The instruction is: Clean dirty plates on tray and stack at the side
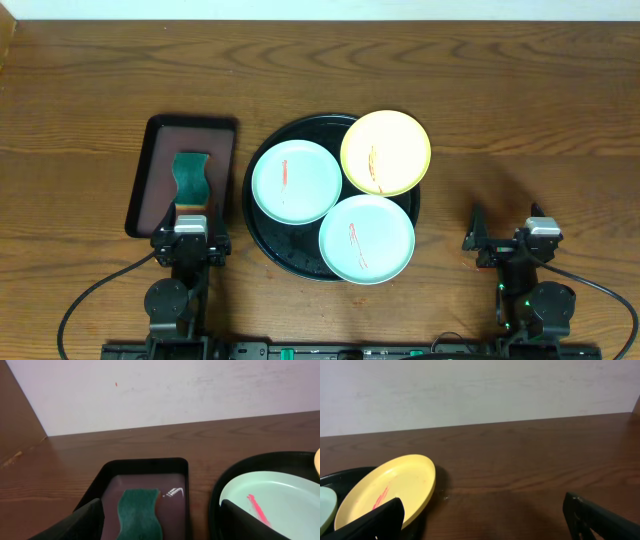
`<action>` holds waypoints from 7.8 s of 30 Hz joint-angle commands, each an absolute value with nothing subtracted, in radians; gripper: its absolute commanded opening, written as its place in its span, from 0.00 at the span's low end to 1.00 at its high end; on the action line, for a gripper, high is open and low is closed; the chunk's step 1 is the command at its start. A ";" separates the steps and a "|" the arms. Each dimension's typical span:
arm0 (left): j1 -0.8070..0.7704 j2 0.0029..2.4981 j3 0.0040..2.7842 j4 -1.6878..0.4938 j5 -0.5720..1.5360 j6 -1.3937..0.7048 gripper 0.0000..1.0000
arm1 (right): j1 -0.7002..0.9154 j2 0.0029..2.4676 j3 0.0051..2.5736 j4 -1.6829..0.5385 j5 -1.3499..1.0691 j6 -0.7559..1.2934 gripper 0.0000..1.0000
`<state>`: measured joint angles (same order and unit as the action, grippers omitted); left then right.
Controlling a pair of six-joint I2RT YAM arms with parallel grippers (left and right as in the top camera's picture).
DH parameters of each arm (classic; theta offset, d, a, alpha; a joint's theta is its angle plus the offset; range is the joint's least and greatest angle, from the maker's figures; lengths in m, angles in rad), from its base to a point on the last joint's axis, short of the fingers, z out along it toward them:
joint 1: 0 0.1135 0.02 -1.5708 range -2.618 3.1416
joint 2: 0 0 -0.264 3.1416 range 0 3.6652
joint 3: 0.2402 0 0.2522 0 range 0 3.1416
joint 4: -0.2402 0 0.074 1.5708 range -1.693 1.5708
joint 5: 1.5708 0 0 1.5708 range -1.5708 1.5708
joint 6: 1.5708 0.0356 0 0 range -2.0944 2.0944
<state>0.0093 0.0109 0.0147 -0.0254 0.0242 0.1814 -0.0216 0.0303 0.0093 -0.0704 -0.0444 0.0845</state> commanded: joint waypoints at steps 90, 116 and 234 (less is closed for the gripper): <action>0.005 0.006 0.004 -0.073 0.008 0.190 0.73 | -0.011 0.032 0.006 -0.072 -0.034 0.073 0.99; 0.005 0.006 0.004 -0.073 0.008 0.190 0.73 | -0.011 0.032 0.006 -0.072 -0.034 0.073 0.99; 0.023 1.469 1.549 -1.176 0.251 -0.065 0.73 | 0.000 1.390 1.476 -0.994 -0.353 0.182 0.92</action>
